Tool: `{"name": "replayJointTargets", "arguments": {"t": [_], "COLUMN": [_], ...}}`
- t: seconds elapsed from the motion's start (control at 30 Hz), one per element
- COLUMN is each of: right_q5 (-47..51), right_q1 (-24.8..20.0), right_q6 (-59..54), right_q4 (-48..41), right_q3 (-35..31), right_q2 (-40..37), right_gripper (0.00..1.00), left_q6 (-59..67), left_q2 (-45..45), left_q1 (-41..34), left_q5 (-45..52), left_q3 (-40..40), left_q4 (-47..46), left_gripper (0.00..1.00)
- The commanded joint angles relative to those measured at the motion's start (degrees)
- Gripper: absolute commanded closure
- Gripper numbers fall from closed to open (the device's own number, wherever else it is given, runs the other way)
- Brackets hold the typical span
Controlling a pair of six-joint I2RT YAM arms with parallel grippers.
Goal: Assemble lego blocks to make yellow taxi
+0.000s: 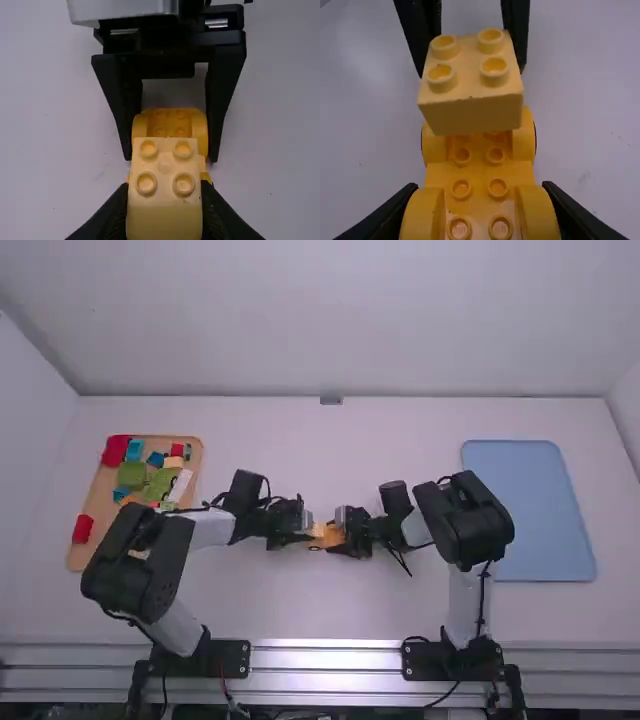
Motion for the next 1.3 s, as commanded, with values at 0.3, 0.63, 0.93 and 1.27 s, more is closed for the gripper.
{"name": "replayJointTargets", "arguments": {"t": [0.3, 0.63, 0.93, 1.27], "right_q5": [-0.3, -0.3, -0.3, -0.3], "right_q1": [-0.1, -0.1, -0.1, -0.1], "right_q6": [0.2, 0.2, 0.2, 0.2], "right_q4": [-0.3, -0.3, -0.7, -0.7], "right_q3": [0.6, 0.6, 0.6, 0.6], "right_q2": [0.8, 0.8, 0.8, 0.8], "right_gripper": [0.44, 0.43, 0.42, 0.42], "left_q6": [-0.3, -3.6, -4.8, -4.9], "left_q2": [4.3, 4.6, 4.6, 4.6], "left_q1": [0.0, 0.0, 0.7, 0.3], "left_q5": [4.0, -2.7, -3.2, -2.5], "left_q3": [0.9, 0.8, 0.8, 0.8], "left_q4": [-0.2, 1.6, 1.2, 2.1], "left_gripper": [0.95, 0.98, 0.97, 0.23]}}
